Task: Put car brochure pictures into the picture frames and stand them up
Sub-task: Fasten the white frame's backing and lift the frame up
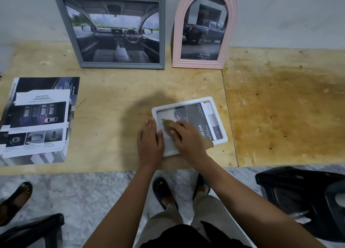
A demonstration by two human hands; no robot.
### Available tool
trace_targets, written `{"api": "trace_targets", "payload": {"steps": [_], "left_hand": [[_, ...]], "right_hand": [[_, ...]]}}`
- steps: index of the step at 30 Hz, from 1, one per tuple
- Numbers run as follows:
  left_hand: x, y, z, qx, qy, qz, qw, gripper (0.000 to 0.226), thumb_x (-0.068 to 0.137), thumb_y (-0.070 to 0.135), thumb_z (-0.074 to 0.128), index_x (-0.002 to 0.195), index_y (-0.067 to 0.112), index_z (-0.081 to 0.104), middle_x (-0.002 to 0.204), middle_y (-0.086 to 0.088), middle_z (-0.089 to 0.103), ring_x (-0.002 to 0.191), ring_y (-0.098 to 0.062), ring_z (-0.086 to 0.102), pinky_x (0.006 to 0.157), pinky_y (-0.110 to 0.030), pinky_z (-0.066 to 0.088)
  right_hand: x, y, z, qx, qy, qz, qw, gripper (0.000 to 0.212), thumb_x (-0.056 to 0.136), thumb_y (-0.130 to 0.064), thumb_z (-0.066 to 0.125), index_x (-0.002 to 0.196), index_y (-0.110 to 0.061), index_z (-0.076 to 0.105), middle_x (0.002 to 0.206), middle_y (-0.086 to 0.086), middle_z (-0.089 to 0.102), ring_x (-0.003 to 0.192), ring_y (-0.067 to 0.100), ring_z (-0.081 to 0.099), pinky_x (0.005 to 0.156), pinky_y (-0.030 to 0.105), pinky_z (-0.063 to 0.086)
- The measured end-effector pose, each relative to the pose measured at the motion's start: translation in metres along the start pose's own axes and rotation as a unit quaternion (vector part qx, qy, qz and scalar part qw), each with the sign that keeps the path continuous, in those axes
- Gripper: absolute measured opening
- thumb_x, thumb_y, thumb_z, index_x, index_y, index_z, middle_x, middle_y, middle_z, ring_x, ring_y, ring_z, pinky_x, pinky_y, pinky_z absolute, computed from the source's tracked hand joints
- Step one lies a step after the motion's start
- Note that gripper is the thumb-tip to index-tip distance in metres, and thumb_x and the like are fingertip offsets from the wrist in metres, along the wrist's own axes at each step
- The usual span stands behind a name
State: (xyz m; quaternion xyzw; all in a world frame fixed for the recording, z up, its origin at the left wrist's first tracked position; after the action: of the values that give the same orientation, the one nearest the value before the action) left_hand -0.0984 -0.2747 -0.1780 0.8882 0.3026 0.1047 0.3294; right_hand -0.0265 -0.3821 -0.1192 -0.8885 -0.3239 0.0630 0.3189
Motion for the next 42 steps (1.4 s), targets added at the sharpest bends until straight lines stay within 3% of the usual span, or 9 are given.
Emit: {"api": "trace_targets", "payload": {"steps": [3,8,13,17,20,26,33,37,42], "left_hand": [[0.001,-0.002,0.001,0.012,0.003,-0.004,1.0,0.068,0.09,0.047,0.018,0.146,0.01,0.029,0.152,-0.003,0.031,0.142,-0.011,0.021,0.115,-0.031,0.006],[0.0,-0.001,0.002,0.009,0.006,-0.028,1.0,0.064,0.091,0.044,0.021,0.147,0.012,0.027,0.153,0.0,0.029,0.143,-0.009,0.019,0.117,-0.032,0.005],[-0.001,0.003,0.001,0.037,0.013,-0.018,0.999,0.067,0.09,0.044,0.016,0.146,0.01,0.029,0.152,-0.003,0.031,0.142,-0.013,0.022,0.116,-0.035,0.007],[-0.001,0.005,0.003,0.05,0.004,-0.021,0.999,0.069,0.089,0.045,0.013,0.147,0.01,0.026,0.153,-0.003,0.028,0.143,-0.013,0.019,0.116,-0.035,0.002],[0.0,0.005,0.003,0.057,-0.001,-0.022,0.998,0.07,0.088,0.045,0.01,0.147,0.01,0.024,0.154,-0.004,0.026,0.143,-0.014,0.018,0.116,-0.034,0.0],[-0.001,0.007,0.002,0.053,0.001,-0.022,0.998,0.071,0.087,0.043,0.009,0.147,0.009,0.024,0.154,-0.004,0.025,0.143,-0.012,0.016,0.115,-0.033,-0.004],[-0.002,0.005,0.003,0.039,0.012,-0.027,0.999,0.067,0.088,0.04,0.015,0.145,0.008,0.03,0.152,-0.004,0.031,0.142,-0.011,0.018,0.116,-0.032,-0.002],[-0.002,0.003,0.0,0.039,0.024,-0.021,0.999,0.064,0.09,0.039,0.019,0.144,0.009,0.033,0.151,-0.004,0.033,0.14,-0.01,0.02,0.115,-0.029,-0.002],[-0.001,-0.001,-0.002,0.031,0.028,-0.025,0.999,0.055,0.094,0.033,0.031,0.145,0.011,0.031,0.152,-0.002,0.031,0.141,-0.008,0.018,0.116,-0.03,0.001]], "right_hand": [[-0.004,0.004,0.019,-0.079,-0.061,-0.033,0.995,0.037,0.089,-0.028,0.041,0.107,-0.01,0.068,0.11,0.006,0.068,0.098,0.027,0.065,0.079,0.038,0.055],[-0.013,0.013,0.028,-0.128,-0.132,-0.08,0.98,0.048,0.091,-0.028,0.035,0.129,-0.006,0.055,0.135,0.011,0.054,0.125,0.028,0.051,0.101,0.044,0.041],[-0.011,0.025,0.032,-0.091,-0.187,-0.091,0.974,0.05,0.095,-0.01,0.041,0.143,-0.007,0.032,0.152,0.009,0.028,0.141,0.022,0.016,0.114,0.034,0.009],[-0.009,0.033,0.027,-0.065,-0.141,-0.101,0.983,0.056,0.079,0.007,0.054,0.134,-0.003,0.048,0.141,0.013,0.045,0.133,0.026,0.029,0.109,0.046,0.017],[-0.005,0.035,0.023,-0.024,-0.11,-0.084,0.99,0.049,0.078,0.007,0.053,0.127,-0.002,0.055,0.135,0.014,0.052,0.128,0.03,0.042,0.112,0.035,0.021],[-0.007,0.048,-0.01,0.023,-0.009,-0.013,1.0,0.045,0.081,0.013,0.052,0.121,-0.006,0.063,0.132,0.011,0.056,0.119,0.017,0.05,0.104,0.009,0.027],[0.005,0.086,-0.036,0.007,0.063,0.079,0.995,0.047,0.08,0.015,0.051,0.12,-0.008,0.063,0.129,0.008,0.058,0.12,0.021,0.055,0.105,0.012,0.027],[0.01,0.094,-0.079,0.101,0.22,0.164,0.956,0.034,0.087,0.003,0.055,0.12,-0.005,0.062,0.121,0.008,0.063,0.111,0.016,0.059,0.097,0.009,0.039],[-0.006,0.102,-0.128,0.143,0.373,0.222,0.89,0.033,0.093,-0.016,0.054,0.125,-0.007,0.058,0.118,-0.007,0.058,0.112,0.005,0.053,0.089,0.001,0.037]]}}
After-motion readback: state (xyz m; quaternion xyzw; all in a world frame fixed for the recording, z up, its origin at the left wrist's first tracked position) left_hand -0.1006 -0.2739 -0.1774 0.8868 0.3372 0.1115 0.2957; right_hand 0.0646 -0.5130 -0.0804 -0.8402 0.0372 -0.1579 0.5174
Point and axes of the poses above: each hand's wrist, its own x-axis towards the middle knuckle, its own z-axis out of the palm, y = z × x, the point moved 8 cm from there along x, towards the middle knuckle
